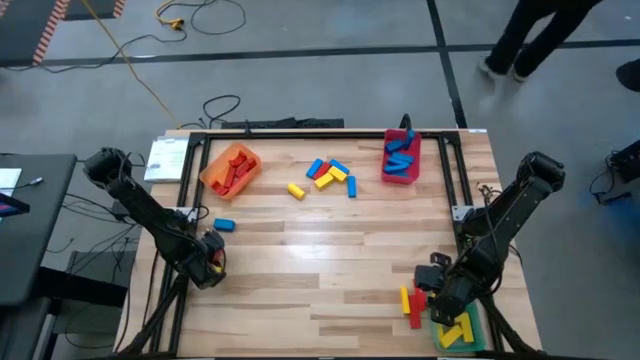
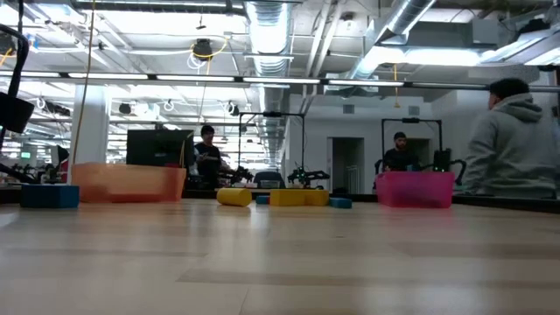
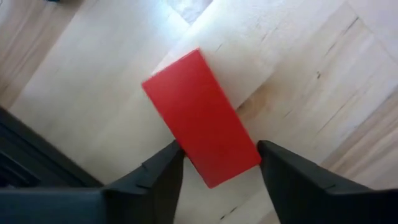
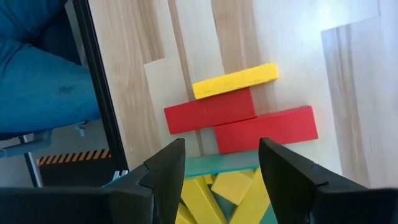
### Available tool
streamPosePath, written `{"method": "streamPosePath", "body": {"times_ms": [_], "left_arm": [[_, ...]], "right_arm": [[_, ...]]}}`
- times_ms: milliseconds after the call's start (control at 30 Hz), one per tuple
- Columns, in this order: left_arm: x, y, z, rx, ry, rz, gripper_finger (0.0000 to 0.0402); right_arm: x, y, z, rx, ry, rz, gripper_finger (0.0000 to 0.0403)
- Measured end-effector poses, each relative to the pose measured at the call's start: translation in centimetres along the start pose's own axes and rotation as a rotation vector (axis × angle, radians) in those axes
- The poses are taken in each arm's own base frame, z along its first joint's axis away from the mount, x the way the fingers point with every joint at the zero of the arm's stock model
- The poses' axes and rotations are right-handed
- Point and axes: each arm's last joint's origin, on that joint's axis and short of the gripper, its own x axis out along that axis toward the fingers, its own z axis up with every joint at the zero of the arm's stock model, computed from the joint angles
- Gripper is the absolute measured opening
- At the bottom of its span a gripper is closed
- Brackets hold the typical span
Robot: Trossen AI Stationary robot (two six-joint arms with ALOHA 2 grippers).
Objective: Sort blocks
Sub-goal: Put the red block into the orange bin
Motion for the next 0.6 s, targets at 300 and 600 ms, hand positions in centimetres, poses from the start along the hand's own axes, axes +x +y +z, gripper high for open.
{"method": "streamPosePath", "body": {"times_ms": [300, 600], "left_arm": [[0.02, -0.07, 0.08, 0.053, -0.028, -0.006, 0.0137], [-0.25, -0.67, 0.46, 0.128, -0.086, -0.044, 0.0133]], "right_arm": [[0.01, -0.06, 0.19, -0.02, -0.004, 0.001, 0.0218], [0.03, -0.22, 0.75, -0.041, -0.017, 0.006, 0.0218]]}}
